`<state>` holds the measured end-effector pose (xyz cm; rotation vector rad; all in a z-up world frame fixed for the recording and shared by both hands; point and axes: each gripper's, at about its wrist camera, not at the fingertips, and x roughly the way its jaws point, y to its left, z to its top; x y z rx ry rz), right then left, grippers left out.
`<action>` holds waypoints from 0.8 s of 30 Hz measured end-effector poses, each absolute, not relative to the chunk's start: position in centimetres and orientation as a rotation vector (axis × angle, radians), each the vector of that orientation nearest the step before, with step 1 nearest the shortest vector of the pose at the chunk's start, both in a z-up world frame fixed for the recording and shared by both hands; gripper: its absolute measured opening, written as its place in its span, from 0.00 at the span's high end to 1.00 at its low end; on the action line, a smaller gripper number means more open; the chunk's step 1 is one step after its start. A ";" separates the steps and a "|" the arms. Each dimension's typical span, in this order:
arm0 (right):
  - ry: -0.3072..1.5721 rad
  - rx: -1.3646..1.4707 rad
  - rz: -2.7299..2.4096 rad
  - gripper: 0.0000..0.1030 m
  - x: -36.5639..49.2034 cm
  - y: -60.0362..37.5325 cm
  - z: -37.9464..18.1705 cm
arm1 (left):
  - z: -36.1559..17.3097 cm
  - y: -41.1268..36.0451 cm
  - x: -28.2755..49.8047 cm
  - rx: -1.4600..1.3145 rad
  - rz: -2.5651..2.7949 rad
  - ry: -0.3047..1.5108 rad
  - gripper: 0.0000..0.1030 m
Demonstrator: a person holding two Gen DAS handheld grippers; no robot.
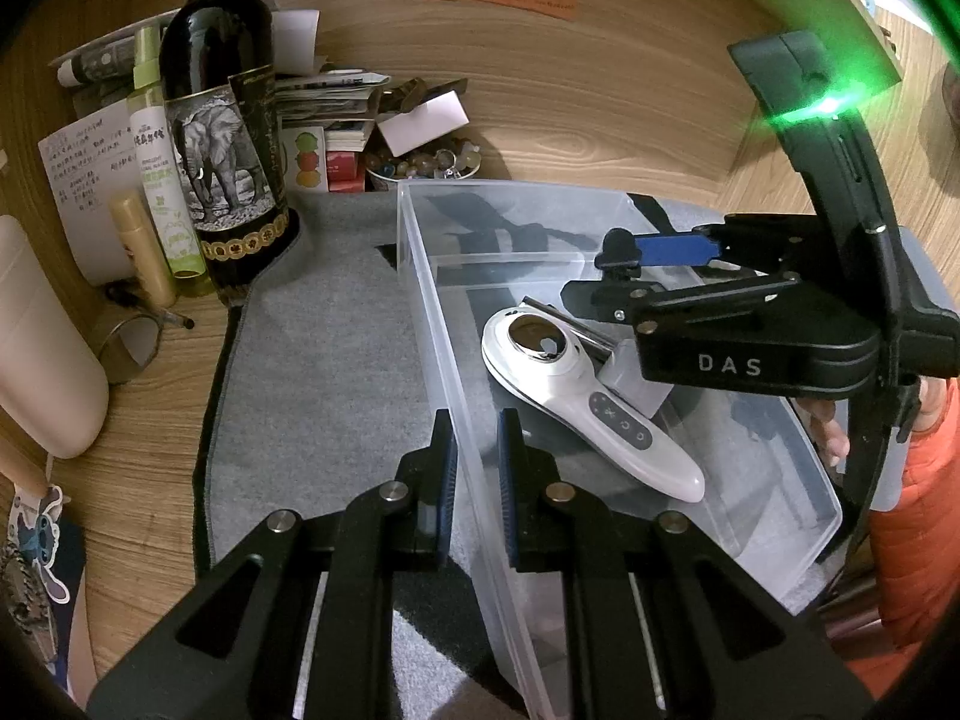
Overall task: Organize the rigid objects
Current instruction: 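Carry the black part into the box and release it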
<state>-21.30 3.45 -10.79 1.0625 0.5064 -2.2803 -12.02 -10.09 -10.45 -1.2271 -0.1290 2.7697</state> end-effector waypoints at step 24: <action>0.394 0.901 -2.532 0.26 -16.6 12.0 -5.8 | -10.5 -10.0 -12.1 -1.226 2.771 -0.128 0.89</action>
